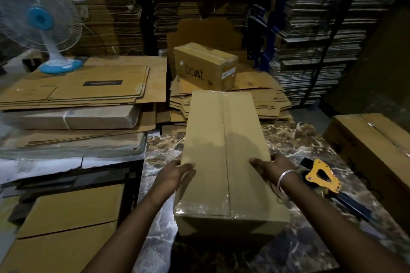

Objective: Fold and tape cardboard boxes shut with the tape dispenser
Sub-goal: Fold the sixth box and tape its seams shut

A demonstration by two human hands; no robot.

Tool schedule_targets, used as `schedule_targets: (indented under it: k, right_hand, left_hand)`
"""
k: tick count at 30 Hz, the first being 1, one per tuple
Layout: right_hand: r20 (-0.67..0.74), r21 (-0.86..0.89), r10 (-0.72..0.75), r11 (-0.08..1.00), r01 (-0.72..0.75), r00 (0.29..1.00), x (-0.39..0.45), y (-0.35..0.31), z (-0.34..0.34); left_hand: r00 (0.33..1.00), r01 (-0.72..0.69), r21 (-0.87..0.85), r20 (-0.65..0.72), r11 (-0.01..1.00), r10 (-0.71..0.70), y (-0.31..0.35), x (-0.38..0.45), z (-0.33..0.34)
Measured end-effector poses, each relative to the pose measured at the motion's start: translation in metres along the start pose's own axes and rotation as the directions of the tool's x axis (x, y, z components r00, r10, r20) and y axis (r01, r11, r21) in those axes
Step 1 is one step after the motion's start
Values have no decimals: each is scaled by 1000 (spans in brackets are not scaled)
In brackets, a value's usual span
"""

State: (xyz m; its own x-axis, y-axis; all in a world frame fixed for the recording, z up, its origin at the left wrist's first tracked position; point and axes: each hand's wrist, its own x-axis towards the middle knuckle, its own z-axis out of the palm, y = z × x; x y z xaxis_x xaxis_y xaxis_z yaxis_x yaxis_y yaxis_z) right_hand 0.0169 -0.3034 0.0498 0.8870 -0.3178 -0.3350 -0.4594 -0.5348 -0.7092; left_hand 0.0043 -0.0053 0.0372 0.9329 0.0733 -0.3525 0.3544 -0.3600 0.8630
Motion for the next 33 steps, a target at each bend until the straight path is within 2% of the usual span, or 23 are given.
schedule_targets:
  k: [3,6,11,16,20,24,27,33]
  right_hand:
    - [26,21,13,1000,-14,1000,16,-2,-5]
    - [57,103,19,994,-25,998,10,-8,-4]
    - [3,171,6,985,-6,1000,13,-6,-1]
    - [16,213,-8,977,4,1000,23,-6,-38]
    - [26,253,-73,965,64,997,35,-9,-101]
    - [3,241,-55,969,53,998,50,7,-180]
    - [-54,242,-77,966,88,996,62,29,-251]
    - [-136,198,-110,971,136,985,96,83,-413]
  left_hand:
    - [1000,15,-19,-17,1000,-15,15,21,8]
    - [998,10,37,-68,999,-8,20,28,17]
    - [993,-13,41,-115,999,18,30,19,26]
    - [991,-54,0,-125,999,53,61,19,42]
    - [990,-52,-25,-135,998,48,115,19,73]
    - [991,-72,-30,-111,997,68,177,15,130]
    - [990,-103,-34,-103,994,99,224,7,193]
    - [983,-172,-149,-84,974,160,310,5,342]
